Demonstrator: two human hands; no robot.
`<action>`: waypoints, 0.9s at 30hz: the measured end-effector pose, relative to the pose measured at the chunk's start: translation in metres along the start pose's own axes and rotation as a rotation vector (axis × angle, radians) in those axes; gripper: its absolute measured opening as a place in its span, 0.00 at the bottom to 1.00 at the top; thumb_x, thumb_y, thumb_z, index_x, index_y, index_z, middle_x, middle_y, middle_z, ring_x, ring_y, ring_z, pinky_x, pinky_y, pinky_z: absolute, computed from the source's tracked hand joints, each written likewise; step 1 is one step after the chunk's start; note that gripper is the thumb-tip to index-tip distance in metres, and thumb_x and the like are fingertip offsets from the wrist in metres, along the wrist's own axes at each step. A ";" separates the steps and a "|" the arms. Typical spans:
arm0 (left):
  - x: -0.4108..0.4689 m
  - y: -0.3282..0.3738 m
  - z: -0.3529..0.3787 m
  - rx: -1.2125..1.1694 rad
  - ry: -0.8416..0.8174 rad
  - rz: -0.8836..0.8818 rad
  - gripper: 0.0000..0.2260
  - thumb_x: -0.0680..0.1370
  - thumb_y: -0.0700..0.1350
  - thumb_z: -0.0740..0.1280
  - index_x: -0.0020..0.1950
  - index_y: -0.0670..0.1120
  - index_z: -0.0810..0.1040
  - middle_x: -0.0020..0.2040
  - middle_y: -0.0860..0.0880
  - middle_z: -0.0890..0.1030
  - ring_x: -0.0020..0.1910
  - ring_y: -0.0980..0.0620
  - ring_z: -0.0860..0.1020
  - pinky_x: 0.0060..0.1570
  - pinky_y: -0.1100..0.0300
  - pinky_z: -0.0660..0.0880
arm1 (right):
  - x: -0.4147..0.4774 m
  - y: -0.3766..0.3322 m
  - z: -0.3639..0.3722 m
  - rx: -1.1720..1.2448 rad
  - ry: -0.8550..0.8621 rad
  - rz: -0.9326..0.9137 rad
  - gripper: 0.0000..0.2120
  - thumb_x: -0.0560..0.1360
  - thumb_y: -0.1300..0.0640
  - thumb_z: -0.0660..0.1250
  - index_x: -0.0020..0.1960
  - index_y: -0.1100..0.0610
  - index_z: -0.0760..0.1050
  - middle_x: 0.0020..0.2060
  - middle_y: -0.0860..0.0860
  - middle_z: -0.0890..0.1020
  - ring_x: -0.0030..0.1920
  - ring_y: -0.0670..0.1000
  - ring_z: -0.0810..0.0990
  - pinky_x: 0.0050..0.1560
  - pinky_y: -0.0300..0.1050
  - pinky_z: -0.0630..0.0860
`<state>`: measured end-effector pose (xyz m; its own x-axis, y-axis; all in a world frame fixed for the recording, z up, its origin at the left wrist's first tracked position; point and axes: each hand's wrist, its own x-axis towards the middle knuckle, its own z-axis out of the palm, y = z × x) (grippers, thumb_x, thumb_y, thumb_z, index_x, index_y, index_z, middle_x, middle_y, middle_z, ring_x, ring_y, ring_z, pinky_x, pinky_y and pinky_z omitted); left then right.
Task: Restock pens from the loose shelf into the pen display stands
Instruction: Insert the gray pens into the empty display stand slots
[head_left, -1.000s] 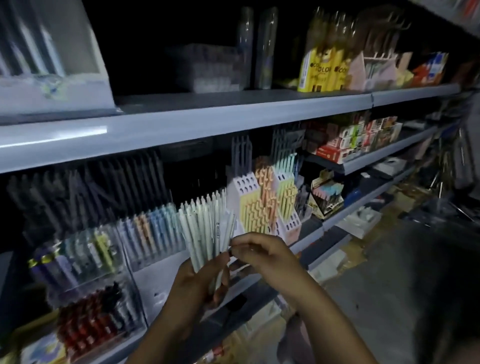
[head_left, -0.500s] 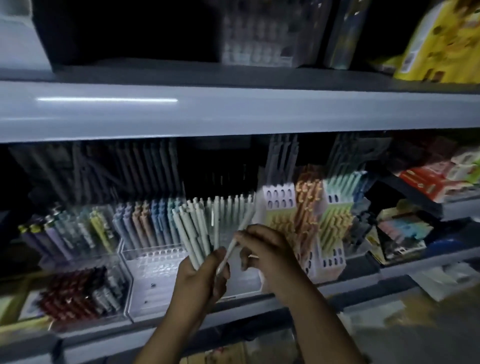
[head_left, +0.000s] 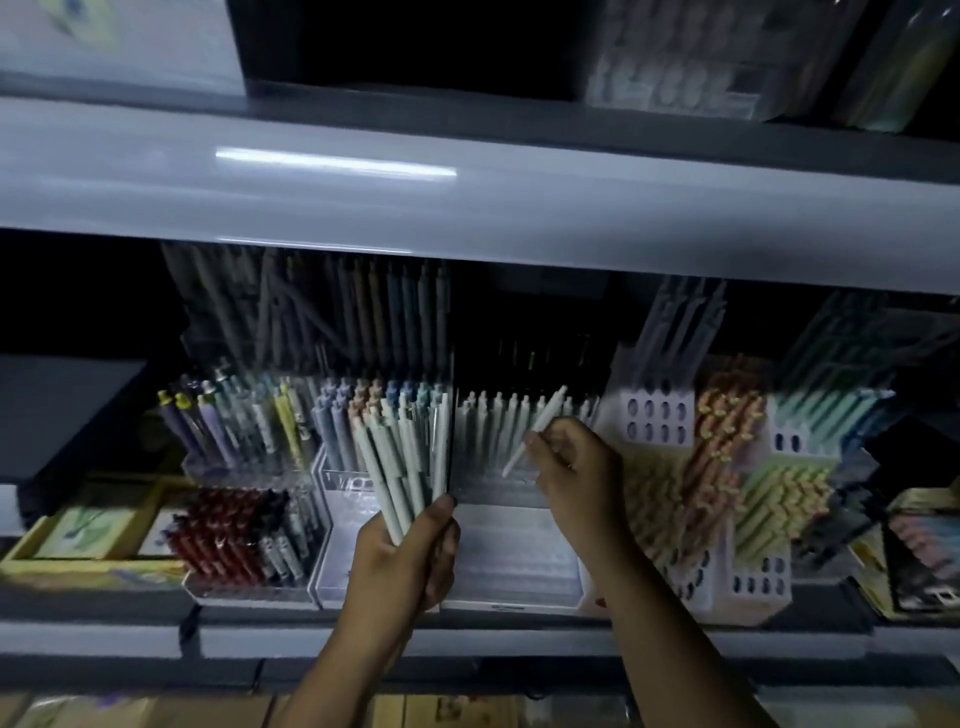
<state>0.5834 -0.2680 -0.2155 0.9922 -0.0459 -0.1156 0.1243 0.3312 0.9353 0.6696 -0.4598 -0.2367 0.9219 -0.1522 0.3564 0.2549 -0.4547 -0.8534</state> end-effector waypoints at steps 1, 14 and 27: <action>0.003 0.000 -0.004 -0.005 0.000 0.004 0.18 0.80 0.47 0.68 0.30 0.49 0.74 0.26 0.42 0.64 0.21 0.49 0.57 0.27 0.57 0.58 | 0.005 0.001 0.004 -0.020 0.030 -0.023 0.15 0.80 0.52 0.70 0.38 0.42 0.70 0.30 0.44 0.75 0.33 0.48 0.78 0.36 0.47 0.75; 0.022 -0.006 -0.017 0.023 0.024 -0.052 0.15 0.78 0.48 0.71 0.32 0.46 0.79 0.31 0.38 0.69 0.22 0.49 0.62 0.29 0.54 0.57 | 0.030 0.032 0.039 -0.312 0.019 -0.197 0.14 0.80 0.54 0.69 0.39 0.52 0.68 0.32 0.46 0.71 0.34 0.49 0.74 0.36 0.52 0.75; 0.039 -0.011 -0.016 0.017 0.072 0.018 0.21 0.76 0.55 0.69 0.38 0.36 0.80 0.32 0.34 0.70 0.22 0.48 0.61 0.27 0.55 0.59 | 0.024 0.040 0.045 -0.605 -0.025 -0.294 0.11 0.76 0.55 0.71 0.37 0.56 0.75 0.33 0.52 0.78 0.33 0.55 0.78 0.33 0.43 0.68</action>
<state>0.6204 -0.2582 -0.2351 0.9921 0.0277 -0.1220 0.1071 0.3157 0.9428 0.7152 -0.4420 -0.2796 0.8472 0.0700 0.5266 0.2945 -0.8869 -0.3559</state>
